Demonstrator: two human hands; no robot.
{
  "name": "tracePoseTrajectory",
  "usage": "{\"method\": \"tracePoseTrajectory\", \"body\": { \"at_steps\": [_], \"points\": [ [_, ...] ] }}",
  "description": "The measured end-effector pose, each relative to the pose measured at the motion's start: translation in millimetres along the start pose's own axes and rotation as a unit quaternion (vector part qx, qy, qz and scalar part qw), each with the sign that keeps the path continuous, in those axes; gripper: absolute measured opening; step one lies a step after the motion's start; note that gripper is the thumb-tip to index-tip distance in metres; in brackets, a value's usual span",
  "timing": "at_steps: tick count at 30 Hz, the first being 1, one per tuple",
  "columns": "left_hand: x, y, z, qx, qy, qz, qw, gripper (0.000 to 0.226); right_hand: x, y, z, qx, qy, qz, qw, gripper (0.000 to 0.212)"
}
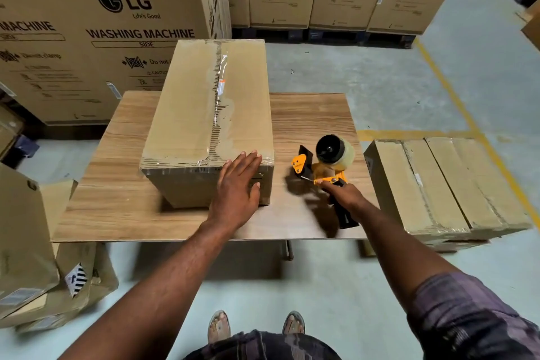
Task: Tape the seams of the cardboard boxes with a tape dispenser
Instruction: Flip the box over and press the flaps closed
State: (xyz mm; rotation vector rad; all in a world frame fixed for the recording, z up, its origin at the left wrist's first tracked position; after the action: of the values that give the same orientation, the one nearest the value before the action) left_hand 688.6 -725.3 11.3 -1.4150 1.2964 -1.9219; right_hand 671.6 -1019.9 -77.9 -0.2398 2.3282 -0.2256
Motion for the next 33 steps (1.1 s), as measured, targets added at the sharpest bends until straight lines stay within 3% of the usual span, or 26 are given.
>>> {"method": "tracePoseTrajectory", "body": {
  "at_steps": [3, 7, 9, 11, 12, 14, 19, 22, 25, 29, 33],
  "points": [
    [-0.2, -0.8, -0.9, -0.005, 0.001, 0.008, 1.0, 0.065, 10.4, 15.0, 16.6, -0.014, 0.029, 0.149, 0.988, 0.042],
    [0.6, -1.6, -1.7, 0.0, -0.001, 0.011, 1.0, 0.066, 21.5, 33.3, 31.6, -0.04, 0.044, 0.25, 0.966, 0.048],
    [0.7, -2.0, -1.3, 0.0, -0.002, 0.008, 1.0, 0.066, 25.4, 33.7, 45.8, -0.03, 0.049, 0.252, 0.966, 0.065],
    [0.5, -1.6, -0.8, -0.004, -0.003, 0.004, 1.0, 0.067, 25.2, 29.2, 57.9, 0.002, 0.07, 0.197, 0.978, 0.095],
    [0.0, -1.5, -1.0, -0.008, -0.001, 0.003, 1.0, 0.067, 17.8, 27.1, 55.0, 0.024, 0.074, 0.152, 0.985, 0.098],
    [-0.9, -1.2, -1.1, -0.015, 0.003, 0.005, 1.0, 0.068, -1.5, 27.4, 43.3, 0.048, 0.061, 0.045, 0.996, 0.088],
    [-0.9, -0.7, -0.9, -0.016, 0.0, 0.017, 1.0, 0.07, -27.0, 39.3, 26.9, -0.001, 0.044, -0.126, 0.991, 0.054],
    [-0.3, 1.0, -0.5, -0.019, -0.001, 0.023, 1.0, 0.071, -41.8, 48.5, 23.0, 0.006, -0.051, -0.017, 0.999, 0.033],
    [-0.9, 0.5, -0.3, -0.023, 0.001, 0.031, 0.999, 0.072, -66.5, 69.2, 4.2, -0.008, -0.209, 0.143, 0.967, 0.014],
    [-1.1, 0.5, -1.2, -0.024, 0.01, 0.042, 0.999, 0.074, -80.6, 118.6, -11.2, -0.015, -0.281, 0.217, 0.935, 0.029],
    [-3.2, 0.2, -1.5, -0.034, 0.011, 0.053, 0.998, 0.075, -75.5, 156.3, -14.0, 0.042, -0.288, 0.23, 0.929, 0.04]
  ]
}}
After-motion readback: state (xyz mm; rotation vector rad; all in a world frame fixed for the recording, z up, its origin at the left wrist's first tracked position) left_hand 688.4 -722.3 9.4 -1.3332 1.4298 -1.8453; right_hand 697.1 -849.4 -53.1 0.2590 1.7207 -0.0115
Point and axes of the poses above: each hand's wrist, its own z-axis towards the middle knuckle, its own y-axis out of the palm, x = y × z, the point moved 5 cm from there along z, towards the middle knuckle, and after that the axes turned 14 degrees about -x, right-handed, at the moved point
